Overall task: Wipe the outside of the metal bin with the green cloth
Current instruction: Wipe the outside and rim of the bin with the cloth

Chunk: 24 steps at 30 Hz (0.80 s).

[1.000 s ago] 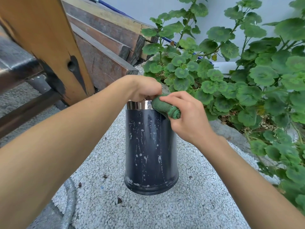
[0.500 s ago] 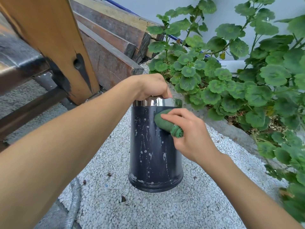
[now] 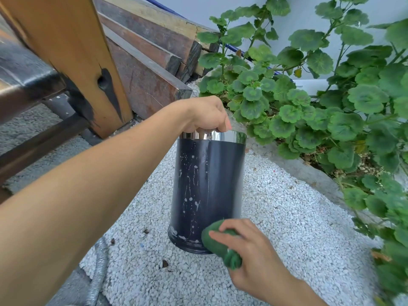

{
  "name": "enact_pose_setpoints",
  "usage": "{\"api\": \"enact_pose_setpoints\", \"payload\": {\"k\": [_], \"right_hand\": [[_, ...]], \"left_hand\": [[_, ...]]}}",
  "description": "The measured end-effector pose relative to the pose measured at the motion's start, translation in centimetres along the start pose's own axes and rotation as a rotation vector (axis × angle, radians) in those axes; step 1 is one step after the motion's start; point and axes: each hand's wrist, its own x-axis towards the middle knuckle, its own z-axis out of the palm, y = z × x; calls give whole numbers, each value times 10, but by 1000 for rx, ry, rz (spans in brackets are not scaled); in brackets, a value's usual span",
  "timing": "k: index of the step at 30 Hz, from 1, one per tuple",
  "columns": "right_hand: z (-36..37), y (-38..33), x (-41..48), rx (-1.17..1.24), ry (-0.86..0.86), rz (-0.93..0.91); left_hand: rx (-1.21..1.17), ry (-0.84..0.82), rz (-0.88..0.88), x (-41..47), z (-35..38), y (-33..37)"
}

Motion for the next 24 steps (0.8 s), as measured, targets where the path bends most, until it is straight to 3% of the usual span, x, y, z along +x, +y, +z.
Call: {"api": "enact_pose_setpoints", "payload": {"k": [6, 10, 16, 24], "right_hand": [[3, -1, -15, 31, -58, 23], [-35, -1, 8, 147, -84, 189], [-129, 14, 87, 263, 85, 294], [-157, 17, 155, 360, -276, 404]], "left_hand": [[31, -28, 31, -1, 9, 10], [54, -10, 48, -4, 15, 17], [48, -58, 65, -14, 20, 20], [28, -156, 107, -24, 18, 14]]}}
